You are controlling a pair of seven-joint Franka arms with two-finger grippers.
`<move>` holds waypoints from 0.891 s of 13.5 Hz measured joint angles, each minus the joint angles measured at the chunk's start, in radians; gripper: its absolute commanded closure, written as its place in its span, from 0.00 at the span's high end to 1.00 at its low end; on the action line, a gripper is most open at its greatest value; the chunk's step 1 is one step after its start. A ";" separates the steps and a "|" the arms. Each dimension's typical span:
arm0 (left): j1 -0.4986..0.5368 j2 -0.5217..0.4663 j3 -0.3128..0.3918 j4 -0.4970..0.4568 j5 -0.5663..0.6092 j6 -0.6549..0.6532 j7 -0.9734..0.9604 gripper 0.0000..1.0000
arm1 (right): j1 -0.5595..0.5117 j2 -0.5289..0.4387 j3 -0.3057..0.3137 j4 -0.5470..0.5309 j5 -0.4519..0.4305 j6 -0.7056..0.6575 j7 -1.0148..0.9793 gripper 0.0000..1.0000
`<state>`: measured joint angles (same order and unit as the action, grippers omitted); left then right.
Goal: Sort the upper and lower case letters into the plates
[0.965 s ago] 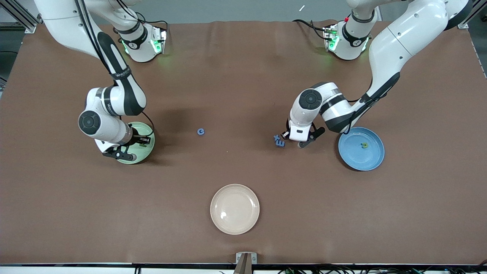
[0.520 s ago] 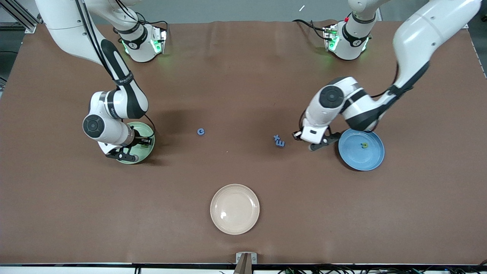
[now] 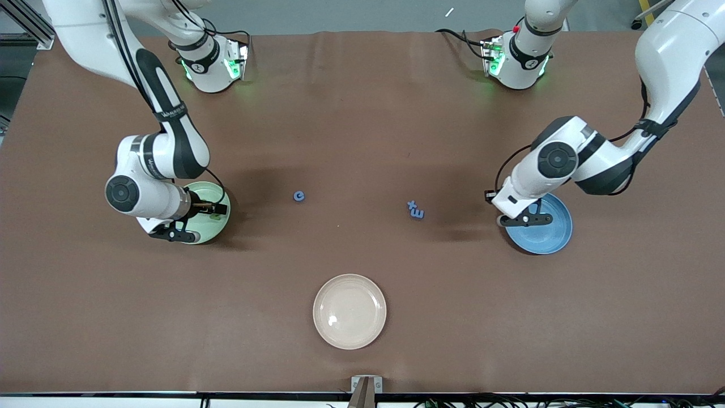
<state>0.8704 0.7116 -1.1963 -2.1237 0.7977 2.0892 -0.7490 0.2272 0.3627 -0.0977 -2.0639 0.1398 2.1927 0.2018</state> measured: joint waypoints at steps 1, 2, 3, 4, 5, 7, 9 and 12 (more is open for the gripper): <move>0.018 0.000 0.002 -0.007 0.012 0.000 0.052 0.19 | 0.020 -0.013 0.005 0.000 0.000 -0.006 0.046 1.00; 0.031 0.000 0.007 -0.012 0.030 0.000 0.090 0.18 | 0.055 -0.018 0.009 0.000 0.000 -0.007 0.108 1.00; 0.037 0.000 0.017 -0.014 0.054 0.001 0.117 0.18 | 0.096 -0.018 0.012 0.000 0.000 -0.004 0.170 1.00; 0.038 0.001 0.032 -0.016 0.084 0.004 0.142 0.18 | 0.136 -0.017 0.014 0.000 0.000 0.003 0.227 1.00; 0.037 0.004 0.047 -0.017 0.107 0.012 0.165 0.18 | 0.170 -0.017 0.015 -0.001 0.000 0.018 0.274 1.00; 0.037 0.012 0.077 -0.022 0.125 0.037 0.201 0.18 | 0.221 -0.014 0.016 -0.006 0.000 0.063 0.353 1.00; 0.037 0.020 0.098 -0.030 0.142 0.055 0.218 0.18 | 0.259 -0.010 0.016 -0.015 0.000 0.114 0.419 1.00; 0.037 0.024 0.120 -0.044 0.163 0.078 0.219 0.18 | 0.315 0.007 0.016 -0.027 0.000 0.185 0.512 1.00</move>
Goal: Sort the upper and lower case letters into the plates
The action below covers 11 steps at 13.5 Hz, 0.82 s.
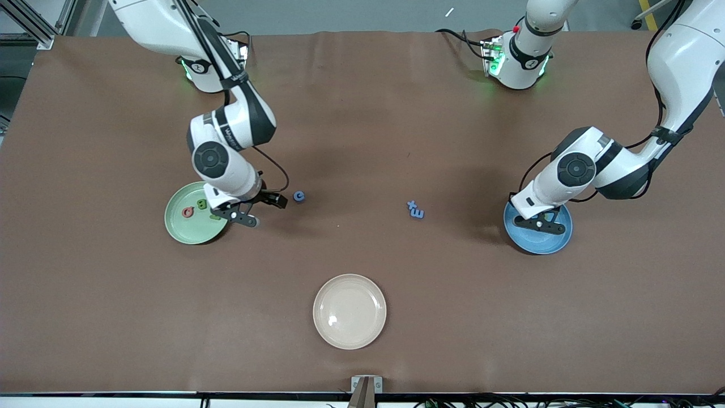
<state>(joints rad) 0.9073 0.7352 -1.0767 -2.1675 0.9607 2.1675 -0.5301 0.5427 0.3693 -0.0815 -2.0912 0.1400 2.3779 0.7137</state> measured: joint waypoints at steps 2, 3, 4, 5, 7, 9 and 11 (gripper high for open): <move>0.000 0.000 0.009 -0.008 0.018 0.006 0.000 0.18 | 0.036 0.023 0.000 -0.002 0.000 0.050 0.053 1.00; 0.000 0.001 0.013 -0.010 0.022 0.007 0.000 0.18 | 0.051 0.037 0.000 -0.004 0.000 0.078 0.071 1.00; 0.000 0.001 0.014 -0.011 0.023 0.007 0.000 0.18 | 0.063 0.051 0.000 -0.009 0.000 0.109 0.084 1.00; 0.000 0.001 0.016 -0.011 0.024 0.007 0.000 0.19 | 0.073 0.064 0.000 -0.020 0.000 0.145 0.094 1.00; 0.000 0.001 0.017 -0.013 0.024 0.007 0.001 0.19 | 0.084 0.088 0.000 -0.036 0.000 0.195 0.109 1.00; -0.001 0.001 0.021 -0.013 0.024 0.007 0.001 0.20 | 0.089 0.101 0.000 -0.040 0.000 0.213 0.123 1.00; -0.001 0.001 0.024 -0.014 0.024 0.007 0.001 0.22 | 0.099 0.111 0.000 -0.041 0.000 0.237 0.125 1.00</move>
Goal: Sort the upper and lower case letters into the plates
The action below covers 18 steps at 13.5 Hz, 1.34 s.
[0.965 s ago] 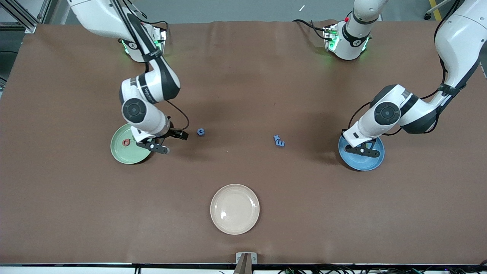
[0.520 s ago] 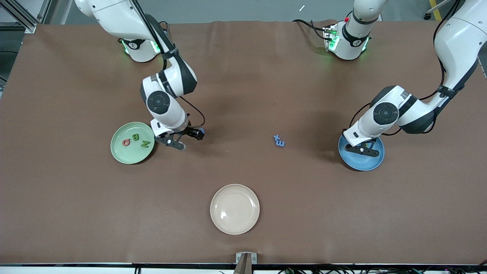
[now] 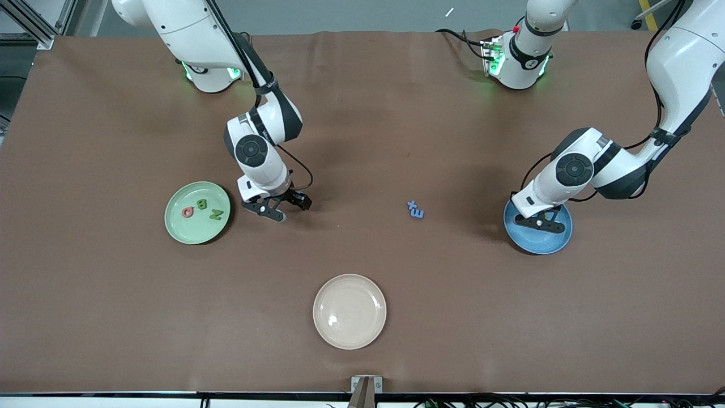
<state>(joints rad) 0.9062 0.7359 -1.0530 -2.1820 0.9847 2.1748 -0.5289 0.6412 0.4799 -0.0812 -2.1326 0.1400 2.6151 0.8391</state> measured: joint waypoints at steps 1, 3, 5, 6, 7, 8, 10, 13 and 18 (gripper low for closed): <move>0.000 0.000 0.000 0.000 0.000 0.000 0.000 0.27 | 0.006 0.004 0.000 -0.002 0.000 0.010 0.001 0.98; 0.000 0.000 0.000 0.000 0.000 0.000 0.000 0.74 | 0.018 0.009 0.000 -0.007 0.000 0.023 0.004 0.95; 0.000 0.000 0.000 0.000 0.000 0.001 0.000 1.00 | 0.026 0.011 0.000 -0.014 0.000 0.024 0.006 0.95; 0.000 0.000 -0.002 0.000 0.000 0.001 0.000 1.00 | 0.028 0.011 0.000 -0.019 0.000 0.024 0.006 0.94; 0.001 0.000 -0.013 0.002 0.000 0.001 0.000 1.00 | 0.030 0.011 0.000 -0.027 0.000 0.024 0.006 0.92; 0.001 0.000 -0.033 0.007 -0.009 -0.002 0.000 1.00 | 0.032 0.011 -0.001 -0.030 0.000 0.029 0.006 0.89; -0.003 0.000 -0.099 0.034 -0.063 -0.044 -0.003 1.00 | 0.035 0.008 -0.002 -0.031 0.000 0.030 0.007 0.80; -0.095 -0.002 -0.151 0.109 -0.155 -0.102 -0.094 1.00 | 0.043 0.000 -0.002 -0.035 -0.001 0.027 0.008 0.62; -0.408 -0.001 -0.082 0.224 -0.207 -0.109 -0.460 1.00 | 0.052 -0.007 -0.002 -0.038 -0.001 0.025 0.012 0.49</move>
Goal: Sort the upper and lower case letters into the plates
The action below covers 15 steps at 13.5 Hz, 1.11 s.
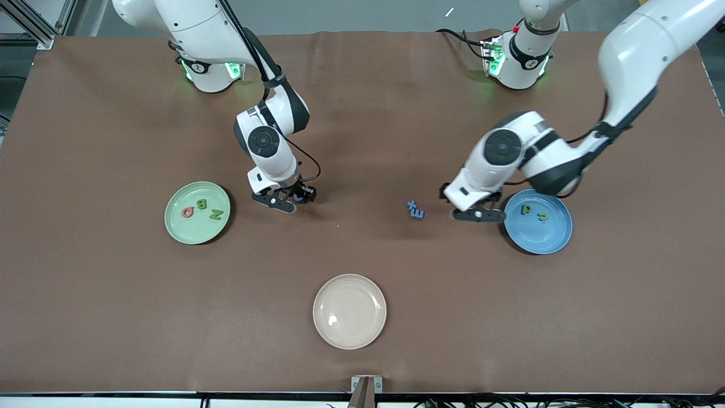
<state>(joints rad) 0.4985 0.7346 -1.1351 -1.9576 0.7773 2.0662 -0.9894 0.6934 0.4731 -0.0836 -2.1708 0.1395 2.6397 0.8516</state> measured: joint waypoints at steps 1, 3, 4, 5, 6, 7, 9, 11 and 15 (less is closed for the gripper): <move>-0.077 0.000 0.048 0.029 -0.006 0.004 -0.055 1.00 | 0.001 -0.001 0.000 -0.002 0.000 0.000 0.002 0.42; -0.214 0.002 0.146 0.078 -0.014 0.046 -0.133 1.00 | 0.002 -0.003 0.000 -0.003 0.000 0.000 0.003 0.17; -0.271 0.003 0.192 0.097 -0.016 0.080 -0.151 1.00 | 0.002 -0.004 0.000 -0.004 0.000 0.000 0.003 0.03; -0.319 0.005 0.233 0.113 -0.018 0.113 -0.156 1.00 | 0.002 -0.006 0.000 -0.005 0.000 -0.003 0.003 0.00; -0.354 0.012 0.262 0.128 -0.019 0.142 -0.157 0.99 | 0.002 -0.012 -0.001 -0.005 0.000 -0.009 0.003 0.00; -0.374 0.023 0.277 0.141 -0.019 0.162 -0.154 0.99 | 0.002 -0.023 -0.004 -0.005 0.000 -0.033 0.003 0.00; -0.387 0.048 0.282 0.158 -0.019 0.177 -0.118 0.96 | -0.008 -0.042 -0.016 -0.005 0.000 -0.089 -0.018 0.00; -0.387 0.067 0.287 0.167 -0.018 0.179 -0.043 0.94 | -0.063 -0.082 -0.024 -0.003 0.000 -0.153 -0.119 0.00; -0.387 0.097 0.296 0.171 -0.018 0.180 0.015 0.88 | -0.257 -0.184 -0.032 0.020 0.000 -0.319 -0.442 0.00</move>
<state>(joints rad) 0.1113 0.8318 -0.8391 -1.7868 0.7588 2.2463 -0.9748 0.4363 0.2890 -0.1152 -2.1507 0.1391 2.3211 0.4100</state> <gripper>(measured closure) 0.066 0.643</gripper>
